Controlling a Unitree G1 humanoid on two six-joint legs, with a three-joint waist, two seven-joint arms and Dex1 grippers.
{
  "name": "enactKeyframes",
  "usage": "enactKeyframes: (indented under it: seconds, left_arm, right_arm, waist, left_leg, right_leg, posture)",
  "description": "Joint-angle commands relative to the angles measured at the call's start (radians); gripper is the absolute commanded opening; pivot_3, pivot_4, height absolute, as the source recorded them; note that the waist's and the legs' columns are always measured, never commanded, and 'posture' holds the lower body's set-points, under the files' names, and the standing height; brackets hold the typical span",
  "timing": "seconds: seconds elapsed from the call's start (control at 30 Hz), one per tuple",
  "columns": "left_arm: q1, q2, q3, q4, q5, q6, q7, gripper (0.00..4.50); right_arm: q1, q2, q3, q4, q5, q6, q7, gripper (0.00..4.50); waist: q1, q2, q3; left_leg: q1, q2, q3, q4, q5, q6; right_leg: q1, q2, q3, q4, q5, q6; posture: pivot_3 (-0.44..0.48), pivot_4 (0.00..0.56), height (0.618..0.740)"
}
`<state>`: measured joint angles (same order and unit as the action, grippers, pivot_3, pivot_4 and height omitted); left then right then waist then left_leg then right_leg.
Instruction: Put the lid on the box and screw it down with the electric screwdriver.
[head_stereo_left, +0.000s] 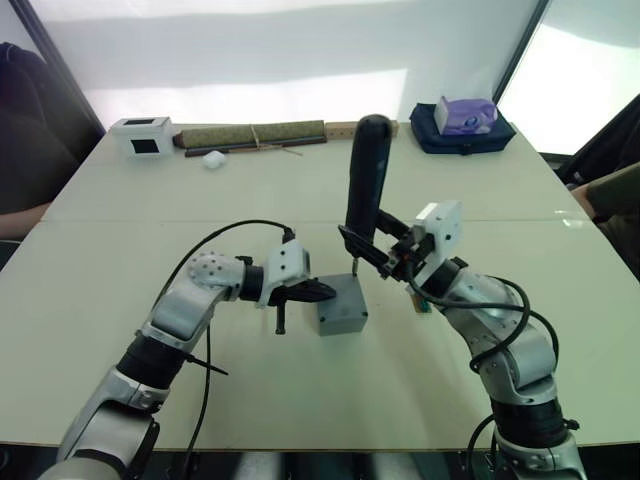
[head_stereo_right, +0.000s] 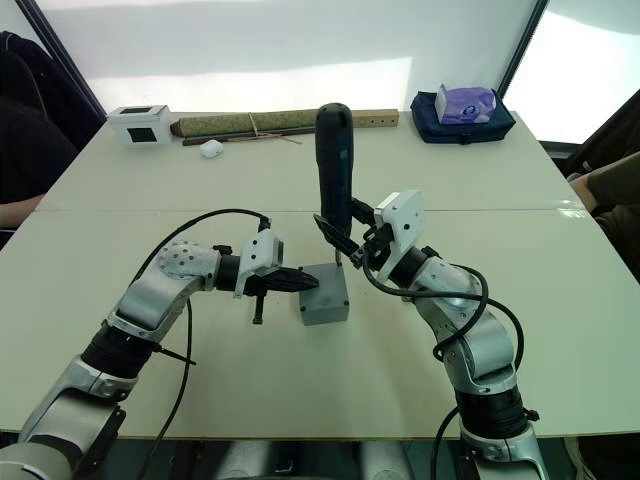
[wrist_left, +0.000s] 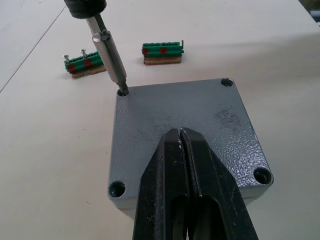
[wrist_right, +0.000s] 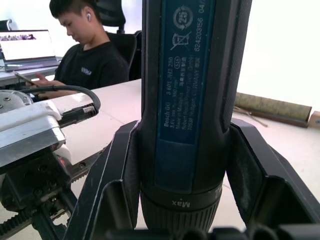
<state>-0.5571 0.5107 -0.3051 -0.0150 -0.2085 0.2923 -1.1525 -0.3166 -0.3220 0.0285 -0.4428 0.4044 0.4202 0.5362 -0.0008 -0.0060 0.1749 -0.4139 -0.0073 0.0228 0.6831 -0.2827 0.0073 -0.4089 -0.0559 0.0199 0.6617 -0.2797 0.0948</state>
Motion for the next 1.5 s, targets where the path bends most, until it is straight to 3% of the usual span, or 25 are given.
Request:
enactKeyframes:
  seconds: [0.03, 1.0, 1.5]
  left_arm:
    - [0.002, 0.005, -0.005, -0.013, 0.008, 0.005, 0.001, 0.0]
    - [0.001, 0.006, -0.003, -0.016, 0.011, 0.016, 0.007, 0.0]
    - [0.001, 0.009, -0.003, -0.018, 0.011, 0.017, 0.004, 0.0]
  right_arm:
    - [-0.011, 0.002, -0.009, -0.012, -0.008, -0.059, 0.004, 1.81]
    - [-0.031, 0.025, 0.017, 0.036, -0.04, -0.131, 0.008, 1.81]
    - [0.046, -0.027, 0.044, 0.031, -0.047, -0.091, 0.044, 1.81]
  waist:
    - [-0.001, 0.0, 0.0]
    - [-0.011, 0.0, 0.0]
    - [-0.011, 0.0, 0.0]
  left_leg:
    - [0.0, 0.0, 0.0, 0.0, 0.0, 0.0]
    - [0.002, 0.0, 0.0, 0.0, 0.0, 0.0]
    - [0.004, 0.0, 0.0, 0.0, 0.0, 0.0]
  right_leg:
    - [0.0, 0.0, 0.0, 0.0, 0.0, 0.0]
    - [0.002, -0.001, 0.001, 0.0, 0.0, 0.0]
    - [0.003, -0.002, 0.001, 0.0, 0.0, 0.0]
  posture:
    - [0.0, 0.15, 0.74]
    - [0.0, 0.15, 0.74]
    - [0.0, 0.15, 0.74]
